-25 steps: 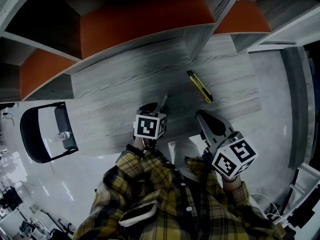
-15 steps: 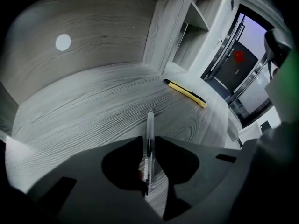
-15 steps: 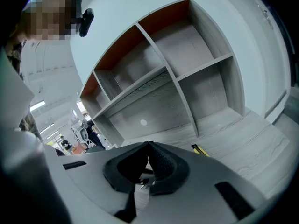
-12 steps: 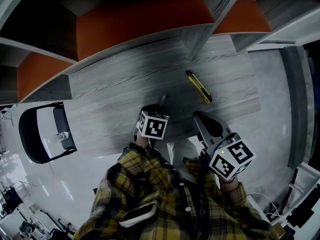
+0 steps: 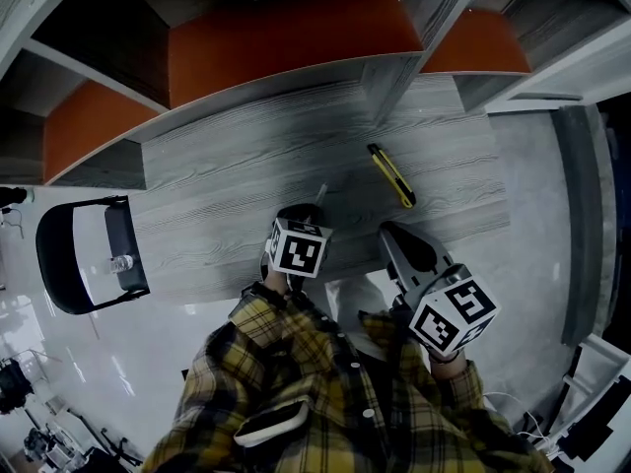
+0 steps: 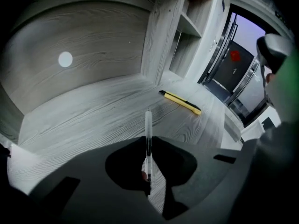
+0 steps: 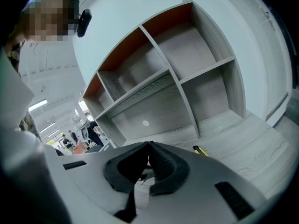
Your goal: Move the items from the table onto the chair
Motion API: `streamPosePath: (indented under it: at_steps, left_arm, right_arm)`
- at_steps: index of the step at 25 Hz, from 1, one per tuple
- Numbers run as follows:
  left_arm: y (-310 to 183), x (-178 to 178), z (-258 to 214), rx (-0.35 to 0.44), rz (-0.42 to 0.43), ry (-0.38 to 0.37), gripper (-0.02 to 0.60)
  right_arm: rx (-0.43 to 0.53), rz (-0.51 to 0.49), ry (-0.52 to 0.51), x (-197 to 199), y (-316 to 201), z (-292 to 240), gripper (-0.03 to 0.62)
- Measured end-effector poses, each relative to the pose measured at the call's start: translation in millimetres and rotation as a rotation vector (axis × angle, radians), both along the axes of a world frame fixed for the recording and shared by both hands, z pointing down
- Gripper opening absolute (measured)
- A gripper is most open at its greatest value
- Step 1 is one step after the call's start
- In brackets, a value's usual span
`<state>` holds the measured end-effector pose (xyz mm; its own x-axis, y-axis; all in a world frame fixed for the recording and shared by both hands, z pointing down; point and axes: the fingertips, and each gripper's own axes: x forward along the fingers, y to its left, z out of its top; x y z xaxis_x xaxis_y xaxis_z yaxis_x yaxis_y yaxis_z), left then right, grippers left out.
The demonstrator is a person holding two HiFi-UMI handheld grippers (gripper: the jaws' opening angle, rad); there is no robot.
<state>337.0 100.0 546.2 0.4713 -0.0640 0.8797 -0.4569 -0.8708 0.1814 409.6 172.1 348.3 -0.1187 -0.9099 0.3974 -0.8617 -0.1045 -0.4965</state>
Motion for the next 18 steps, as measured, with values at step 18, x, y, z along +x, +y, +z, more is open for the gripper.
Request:
streamPosePath:
  at_steps: [18]
  left_arm:
    - [-64, -84, -215, 0.226, -0.419, 0.536, 0.043]
  right_arm:
    - [0.119, -0.306, 0.000, -61, -60, -43, 0.017]
